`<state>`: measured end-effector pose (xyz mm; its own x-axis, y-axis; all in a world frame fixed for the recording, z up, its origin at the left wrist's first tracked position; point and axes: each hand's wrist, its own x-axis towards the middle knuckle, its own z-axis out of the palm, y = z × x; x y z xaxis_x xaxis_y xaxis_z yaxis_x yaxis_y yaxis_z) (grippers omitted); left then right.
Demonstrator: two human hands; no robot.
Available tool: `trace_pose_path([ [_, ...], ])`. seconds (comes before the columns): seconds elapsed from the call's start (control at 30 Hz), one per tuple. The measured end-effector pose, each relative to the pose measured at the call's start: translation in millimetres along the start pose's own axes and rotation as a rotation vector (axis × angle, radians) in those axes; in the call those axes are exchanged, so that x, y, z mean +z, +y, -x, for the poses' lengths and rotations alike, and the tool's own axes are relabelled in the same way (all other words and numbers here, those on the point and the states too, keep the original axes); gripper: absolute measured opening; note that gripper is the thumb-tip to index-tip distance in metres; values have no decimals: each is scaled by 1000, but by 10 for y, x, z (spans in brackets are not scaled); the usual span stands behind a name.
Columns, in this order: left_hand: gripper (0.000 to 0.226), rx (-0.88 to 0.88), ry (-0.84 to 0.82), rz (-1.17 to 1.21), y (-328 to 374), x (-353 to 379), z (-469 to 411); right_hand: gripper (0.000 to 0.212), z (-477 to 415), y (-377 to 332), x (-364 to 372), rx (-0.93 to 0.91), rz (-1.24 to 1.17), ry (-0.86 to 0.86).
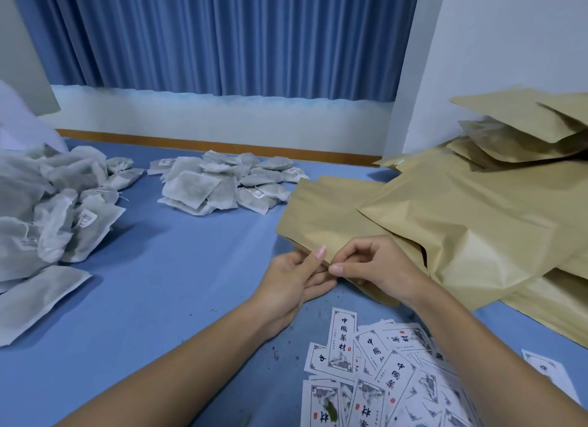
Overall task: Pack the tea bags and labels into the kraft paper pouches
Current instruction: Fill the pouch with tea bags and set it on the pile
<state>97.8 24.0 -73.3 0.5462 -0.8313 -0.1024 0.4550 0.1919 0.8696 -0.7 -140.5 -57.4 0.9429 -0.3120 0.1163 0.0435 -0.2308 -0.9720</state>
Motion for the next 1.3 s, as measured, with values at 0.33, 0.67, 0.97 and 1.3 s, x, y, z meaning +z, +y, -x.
trace_pose_path([
  [0.33,40,38,-22,-93,-12,-10,32,19,47,15,-35,-41,20,31],
  [0.67,23,82,124,-94,-57,4,-9,4,155,-155,313,-546,951,245],
  [0.97,46,47,186,-401,95,143,-36,17,137,-292,311,-223,1359,270],
  [1.3,34,40,183,-296,84,67,-42,26,145,-308,536,-81,1175,407],
])
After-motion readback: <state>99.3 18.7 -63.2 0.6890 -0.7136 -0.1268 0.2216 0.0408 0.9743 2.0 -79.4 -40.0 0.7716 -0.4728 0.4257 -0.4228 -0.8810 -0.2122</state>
